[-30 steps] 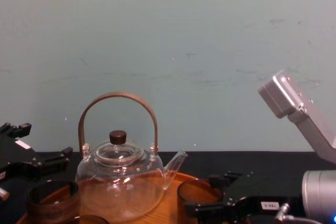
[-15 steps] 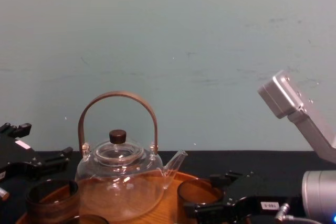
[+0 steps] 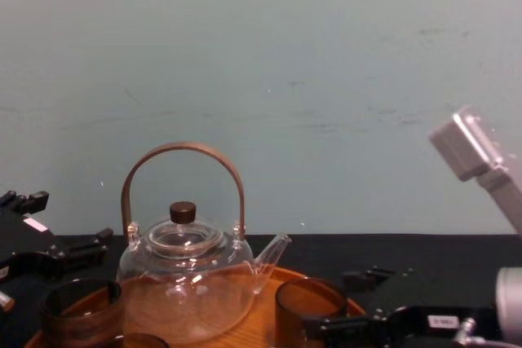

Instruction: Pick up the glass from the table and place it on the tray.

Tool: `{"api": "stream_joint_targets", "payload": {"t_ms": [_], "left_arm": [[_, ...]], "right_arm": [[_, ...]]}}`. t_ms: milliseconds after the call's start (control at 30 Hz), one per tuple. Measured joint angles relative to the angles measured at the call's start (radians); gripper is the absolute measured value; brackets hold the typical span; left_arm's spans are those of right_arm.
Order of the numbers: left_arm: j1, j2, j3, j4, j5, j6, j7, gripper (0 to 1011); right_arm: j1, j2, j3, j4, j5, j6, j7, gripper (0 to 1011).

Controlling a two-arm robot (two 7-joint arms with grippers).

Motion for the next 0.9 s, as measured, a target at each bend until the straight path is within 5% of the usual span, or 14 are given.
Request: {"api": "stream_joint_targets", "payload": {"t_ms": [533, 900], "left_arm": [[0.000, 0.000, 0.000, 0.000, 0.000, 0.000, 0.000, 1001], [0.000, 0.000, 0.000, 0.000, 0.000, 0.000, 0.000, 1001]], "right_arm": [[-0.138, 0.170, 0.075, -0.207, 0.079, -0.013, 0.026, 1002], [-0.222, 0.213, 0.158, -0.288, 0.106, -0.093, -0.054, 1002]]}}
